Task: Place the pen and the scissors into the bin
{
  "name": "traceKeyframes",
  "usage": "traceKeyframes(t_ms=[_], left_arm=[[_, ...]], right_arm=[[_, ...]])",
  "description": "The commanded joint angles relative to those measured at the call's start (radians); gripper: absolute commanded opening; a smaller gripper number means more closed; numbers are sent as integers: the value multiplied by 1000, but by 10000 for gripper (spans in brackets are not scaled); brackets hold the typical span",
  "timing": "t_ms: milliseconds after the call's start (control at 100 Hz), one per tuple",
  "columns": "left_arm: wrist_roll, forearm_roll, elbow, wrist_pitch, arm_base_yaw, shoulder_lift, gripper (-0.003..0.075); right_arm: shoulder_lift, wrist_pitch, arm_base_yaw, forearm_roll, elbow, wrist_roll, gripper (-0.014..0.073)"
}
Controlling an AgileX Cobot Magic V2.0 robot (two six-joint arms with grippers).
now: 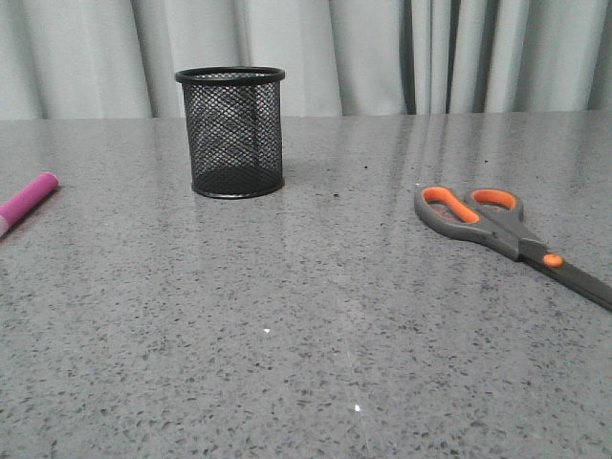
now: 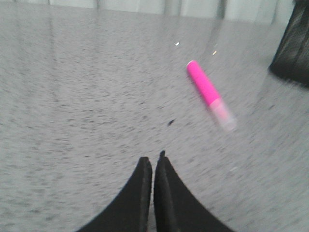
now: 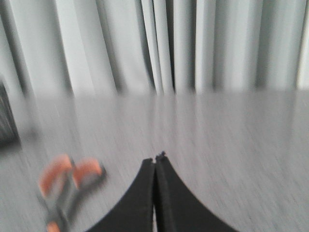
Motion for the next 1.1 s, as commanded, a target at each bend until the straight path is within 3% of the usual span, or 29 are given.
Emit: traceKeyframes(t_ms=[0, 80, 300, 420, 570, 720, 800, 850, 940, 1020, 1090], left_arm=[[-8, -284, 42, -111, 1, -31, -19], [-8, -474, 42, -127, 1, -31, -19], [-8, -710, 42, -279, 1, -31, -19], [-8, -882, 41, -294, 1, -31, -19], [29, -811, -5, -260, -1, -31, -4], [122, -669, -121, -216, -1, 46, 85], [164, -594, -217, -152, -1, 146, 161], [204, -561, -279, -103, -1, 226, 220], [291, -545, -402, -13, -1, 394, 316], [307, -545, -502, 55, -1, 547, 327], [308, -545, -582, 94, -1, 652, 325]], right_arm=[[-19, -244, -3, 127, 14, 15, -70], [-19, -296, -3, 207, 14, 33, -70], [-19, -318, -3, 224, 14, 65, -70], [-19, -314, -3, 231, 14, 65, -69], [-19, -293, -3, 278, -3, 65, -67], [25, -28, -3, 253, -116, 64, -67], [91, 30, -3, 211, -176, 64, -56], [139, 41, -3, 191, -213, 64, -10], [238, 57, -3, 178, -283, 64, 154], [324, 101, -3, 178, -351, 64, 308], [400, 167, -3, 178, -406, 64, 370]])
